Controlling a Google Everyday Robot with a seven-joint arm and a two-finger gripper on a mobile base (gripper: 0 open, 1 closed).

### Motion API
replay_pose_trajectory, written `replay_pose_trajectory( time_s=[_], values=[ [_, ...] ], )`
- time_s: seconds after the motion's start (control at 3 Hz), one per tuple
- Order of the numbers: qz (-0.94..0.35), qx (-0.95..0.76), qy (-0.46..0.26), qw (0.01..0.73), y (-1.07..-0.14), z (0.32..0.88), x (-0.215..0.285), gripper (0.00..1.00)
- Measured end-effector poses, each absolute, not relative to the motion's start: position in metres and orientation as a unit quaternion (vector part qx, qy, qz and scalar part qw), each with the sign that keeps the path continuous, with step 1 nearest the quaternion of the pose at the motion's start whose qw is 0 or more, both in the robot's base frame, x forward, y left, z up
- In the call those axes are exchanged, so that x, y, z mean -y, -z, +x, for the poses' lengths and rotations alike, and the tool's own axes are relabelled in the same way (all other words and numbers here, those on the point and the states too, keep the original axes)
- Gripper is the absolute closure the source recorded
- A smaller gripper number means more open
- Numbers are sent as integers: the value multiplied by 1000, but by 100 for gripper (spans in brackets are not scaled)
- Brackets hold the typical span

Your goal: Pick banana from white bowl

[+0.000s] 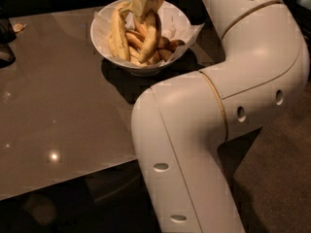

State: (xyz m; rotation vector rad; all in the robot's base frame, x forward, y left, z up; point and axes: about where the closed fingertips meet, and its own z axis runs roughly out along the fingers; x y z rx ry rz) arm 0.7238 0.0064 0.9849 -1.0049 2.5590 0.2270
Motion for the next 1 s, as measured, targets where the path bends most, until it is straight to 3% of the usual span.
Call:
replay_pose_trajectory(
  time_s=[1.0],
  values=[
    [-355, -912, -98, 183, -990, 711, -16, 100]
  ],
)
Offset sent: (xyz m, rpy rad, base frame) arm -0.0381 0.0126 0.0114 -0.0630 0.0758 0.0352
